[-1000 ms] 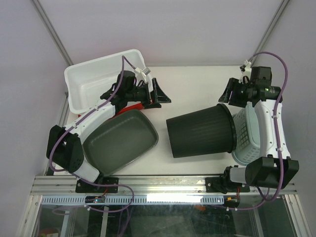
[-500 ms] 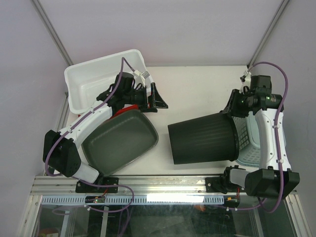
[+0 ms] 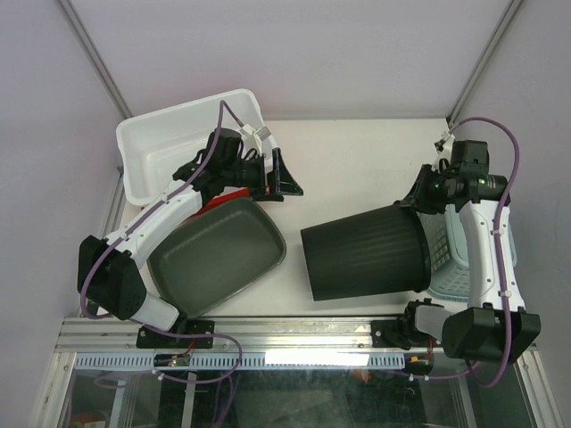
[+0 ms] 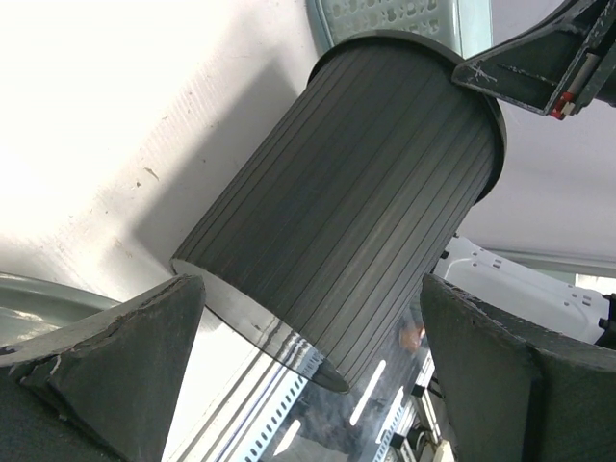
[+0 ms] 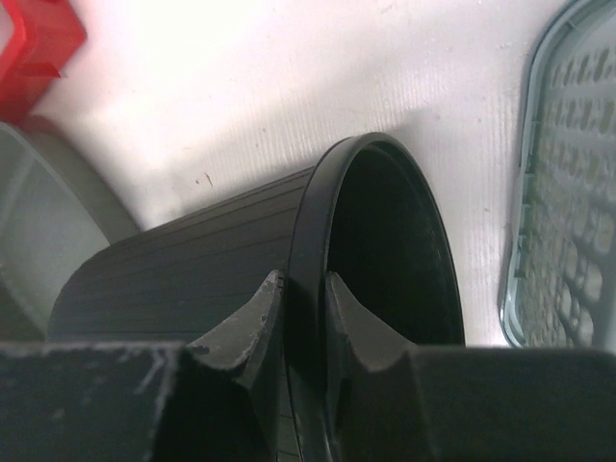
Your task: Turn the large container upside down
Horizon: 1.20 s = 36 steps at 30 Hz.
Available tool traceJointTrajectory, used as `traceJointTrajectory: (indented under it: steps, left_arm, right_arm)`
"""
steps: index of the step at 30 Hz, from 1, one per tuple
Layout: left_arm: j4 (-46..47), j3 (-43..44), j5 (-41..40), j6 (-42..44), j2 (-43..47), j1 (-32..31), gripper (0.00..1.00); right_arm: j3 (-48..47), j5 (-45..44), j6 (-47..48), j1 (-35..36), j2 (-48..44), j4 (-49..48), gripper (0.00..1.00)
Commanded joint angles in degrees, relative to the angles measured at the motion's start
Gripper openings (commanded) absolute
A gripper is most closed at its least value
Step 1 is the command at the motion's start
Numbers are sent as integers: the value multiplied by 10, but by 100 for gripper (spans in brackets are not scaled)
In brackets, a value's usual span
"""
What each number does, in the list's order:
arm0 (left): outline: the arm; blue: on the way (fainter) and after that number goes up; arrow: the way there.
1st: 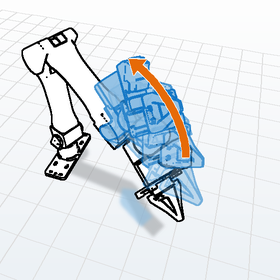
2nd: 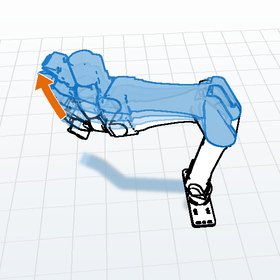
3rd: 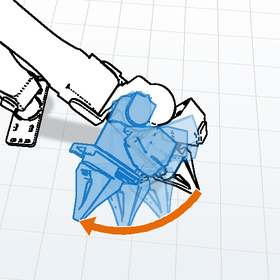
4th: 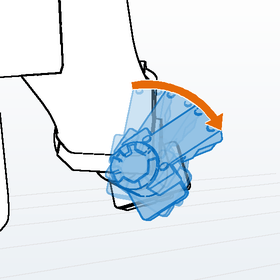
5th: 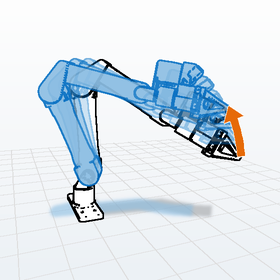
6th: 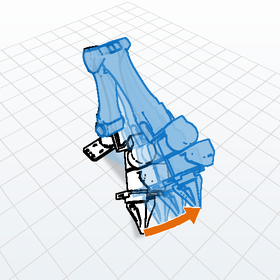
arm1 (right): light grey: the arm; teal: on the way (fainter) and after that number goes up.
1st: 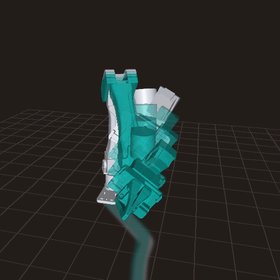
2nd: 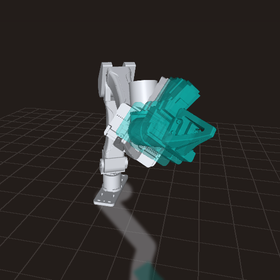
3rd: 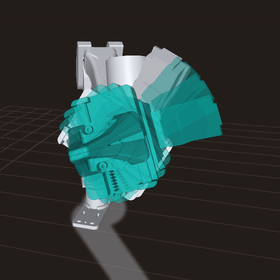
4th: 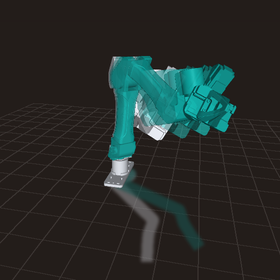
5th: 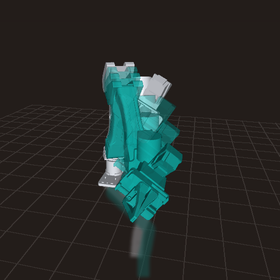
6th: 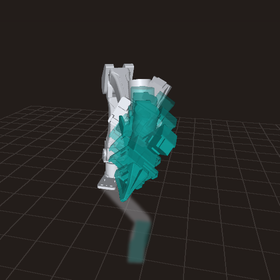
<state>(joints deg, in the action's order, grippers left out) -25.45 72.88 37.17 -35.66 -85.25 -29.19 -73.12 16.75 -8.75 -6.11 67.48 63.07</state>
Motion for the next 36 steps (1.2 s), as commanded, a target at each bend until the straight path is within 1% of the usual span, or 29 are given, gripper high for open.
traceJointTrajectory:
  steps: [1,7,17,22,27,33,36]
  left_arm:
    - [11,30,3,14,14,1,99]
    - [2,45,-22,9,13,1,99]
    - [-8,68,-52,-1,22,5,99]
    - [-7,84,-49,-9,13,5,99]
    - [-4,99,-36,-18,-3,5,99]
    - [47,54,-35,-70,-17,-2,99]
    - [108,22,-38,-103,-14,-17,99]
  right_arm:
    - [4,23,-35,0,8,-111,0]
    - [-21,65,-75,-13,72,-210,0]
    - [-84,128,-152,-33,197,-337,0]
    - [-85,148,-197,-45,225,-395,0]
    - [-83,154,-227,-57,248,-430,0]
    - [-49,171,-268,-81,251,-479,0]
    - [-37,176,-271,-87,248,-484,0]
